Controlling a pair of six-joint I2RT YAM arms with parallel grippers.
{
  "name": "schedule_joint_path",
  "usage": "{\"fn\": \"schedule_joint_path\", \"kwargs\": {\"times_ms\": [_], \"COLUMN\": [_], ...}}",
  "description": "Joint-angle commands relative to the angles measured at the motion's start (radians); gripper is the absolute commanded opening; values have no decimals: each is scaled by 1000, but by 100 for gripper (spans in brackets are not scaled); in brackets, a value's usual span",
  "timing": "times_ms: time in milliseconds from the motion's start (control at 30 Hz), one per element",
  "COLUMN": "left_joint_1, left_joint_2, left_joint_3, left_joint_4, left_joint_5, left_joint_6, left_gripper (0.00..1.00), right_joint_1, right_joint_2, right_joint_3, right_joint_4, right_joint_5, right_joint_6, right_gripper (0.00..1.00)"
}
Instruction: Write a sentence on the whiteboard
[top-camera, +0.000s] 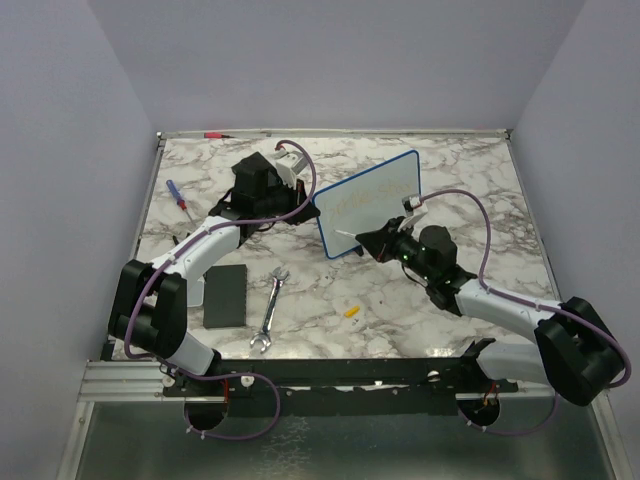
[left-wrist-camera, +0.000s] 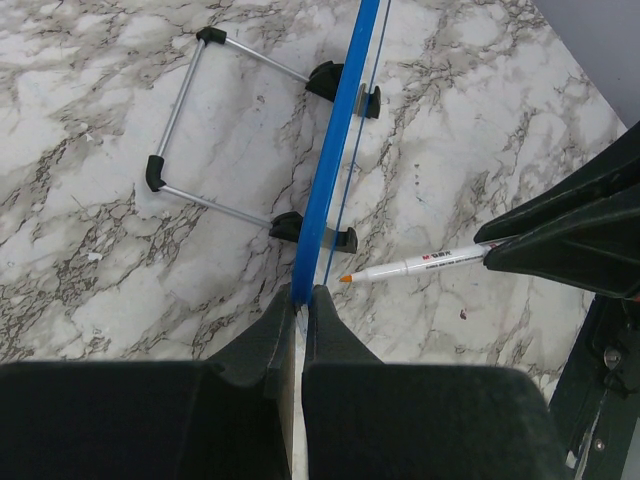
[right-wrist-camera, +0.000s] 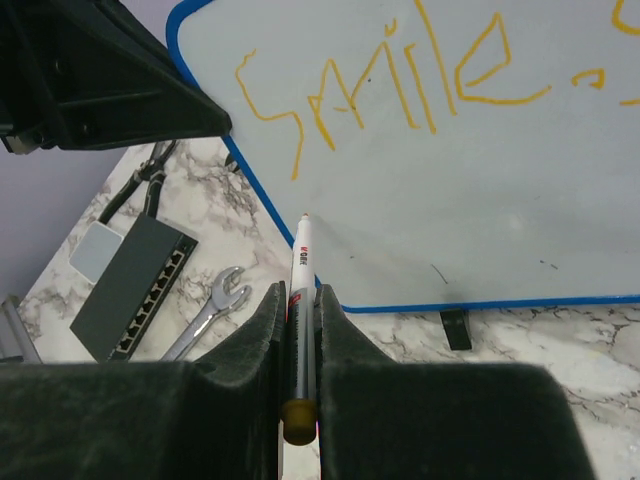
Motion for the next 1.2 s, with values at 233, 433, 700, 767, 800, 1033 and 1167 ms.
{"fn": "schedule_joint_path", "kwargs": {"times_ms": [233, 433, 700, 767, 800, 1033, 1167], "left_joint_1": [-15, -15, -15, -15, -15, -16, -15], "left_joint_2": [10, 8, 8, 7, 6, 6, 5], "left_joint_3": [11, 11, 11, 11, 11, 11, 11], "left_joint_4": [-54, -54, -54, -54, -54, -54, -54], "left_joint_5": [-14, -13, -11, -13, -12, -12, -12], "left_joint_6": [2, 2, 2, 1, 2, 2, 2], "left_gripper": [0, 0, 0, 0, 0, 0, 0], "right_joint_1": [9, 9, 19, 26, 30, 47, 47], "right_joint_2": [87, 95, 125, 141, 151, 188, 177], "right_joint_3": [61, 38, -15, -28, -34, -40, -31], "right_joint_4": [75, 56, 36, 43, 48, 62, 66], "right_joint_5": [29, 58, 86, 90, 92, 105, 113], "right_joint_6": [-42, -51, -40, -35, -31, -28, -29], "right_gripper": [1, 1, 1, 1, 1, 1, 1]}}
